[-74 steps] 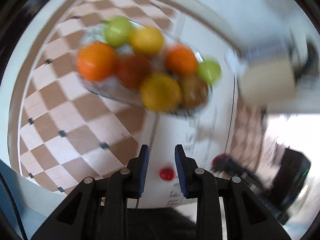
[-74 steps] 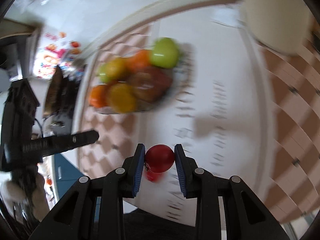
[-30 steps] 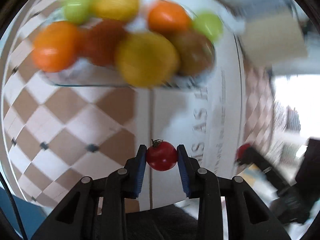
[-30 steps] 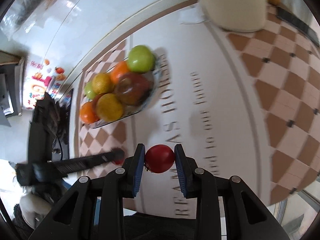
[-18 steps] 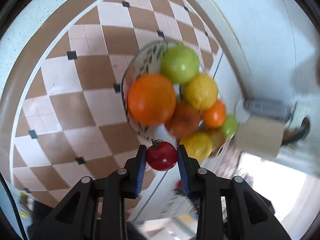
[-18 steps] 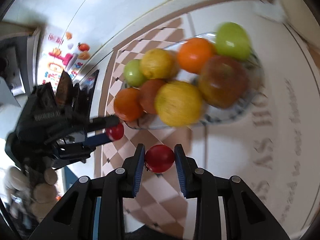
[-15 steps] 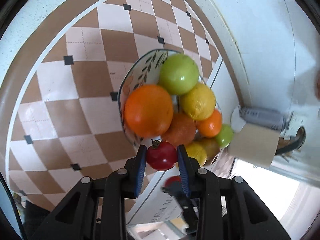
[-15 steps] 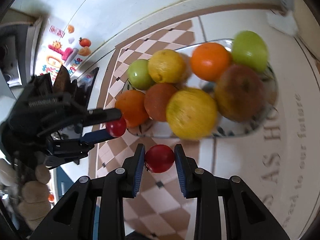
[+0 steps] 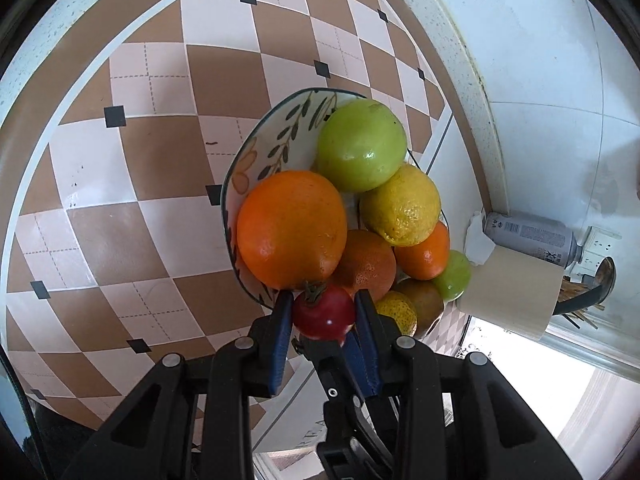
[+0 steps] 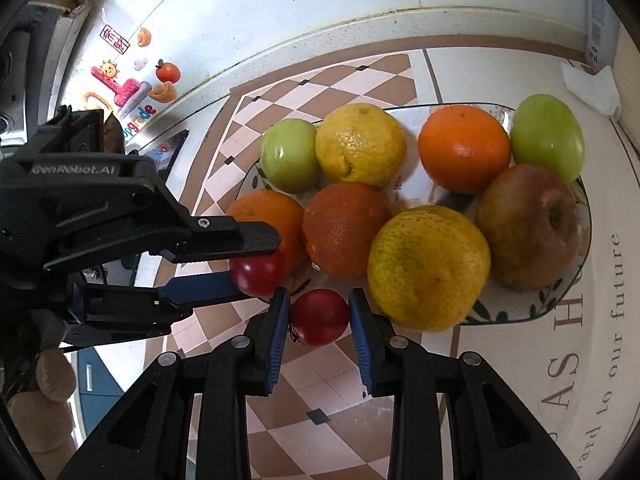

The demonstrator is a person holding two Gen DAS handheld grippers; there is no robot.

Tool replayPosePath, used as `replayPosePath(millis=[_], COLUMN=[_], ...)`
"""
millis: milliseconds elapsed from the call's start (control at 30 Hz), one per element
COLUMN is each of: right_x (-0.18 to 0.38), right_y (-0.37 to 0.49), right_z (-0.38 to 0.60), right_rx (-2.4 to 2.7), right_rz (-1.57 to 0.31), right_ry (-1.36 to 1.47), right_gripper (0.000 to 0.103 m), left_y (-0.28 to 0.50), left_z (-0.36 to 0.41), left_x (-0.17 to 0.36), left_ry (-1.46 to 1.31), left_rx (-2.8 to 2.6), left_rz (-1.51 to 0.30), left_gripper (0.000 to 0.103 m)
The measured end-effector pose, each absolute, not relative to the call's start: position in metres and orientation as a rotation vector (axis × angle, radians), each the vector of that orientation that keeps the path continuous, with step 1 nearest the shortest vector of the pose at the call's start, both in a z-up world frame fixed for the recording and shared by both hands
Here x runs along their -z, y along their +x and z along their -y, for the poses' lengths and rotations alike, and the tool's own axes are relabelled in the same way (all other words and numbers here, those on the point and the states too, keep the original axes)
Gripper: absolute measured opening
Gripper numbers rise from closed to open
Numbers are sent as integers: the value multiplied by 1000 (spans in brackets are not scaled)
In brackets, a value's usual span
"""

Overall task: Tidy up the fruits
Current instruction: 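Lower both cherry tomatoes onto the plate edge and open both tools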

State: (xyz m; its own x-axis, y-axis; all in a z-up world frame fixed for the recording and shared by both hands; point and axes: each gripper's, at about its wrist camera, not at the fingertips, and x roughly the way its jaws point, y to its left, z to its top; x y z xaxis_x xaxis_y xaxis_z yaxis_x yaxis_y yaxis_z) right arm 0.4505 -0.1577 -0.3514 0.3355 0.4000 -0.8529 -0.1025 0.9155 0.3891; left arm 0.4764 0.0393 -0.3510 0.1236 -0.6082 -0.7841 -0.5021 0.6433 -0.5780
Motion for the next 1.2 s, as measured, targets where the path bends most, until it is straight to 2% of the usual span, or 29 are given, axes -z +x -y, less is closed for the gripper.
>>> replayPosePath(millis=[267,433,600,833,933,1100,1200], right_x=[353,354,353,353,351,345,342], right_y=[450,453,454,455,455,453,450], right_z=[149,149,150,150,151,150,149], right_rx=[-345,-359,-366,-375,-381,-387,-390], right_rz=[-1158,-1159,-1153,-1165,-1167,-1151,-1142], right_ry=[198,203,206,208,221,237,235], right_gripper=[33,33,38,38,43,58,58], left_y=[475,474,472,473,476,481,484], left_z=[-43,-40,-40,-37,-35,-34,-31], left_x=[357,367,370,368,368,369,368], left_ry=[-1008,-1021,-1025,-987,-962,-942,-900], left_rx=[68,65,63,79,89,110,126], left_rz=[-1527,-1558,-1561,-1568,-1581,-1609,-1623], left_gripper=[32,38,38,38,38,38,38])
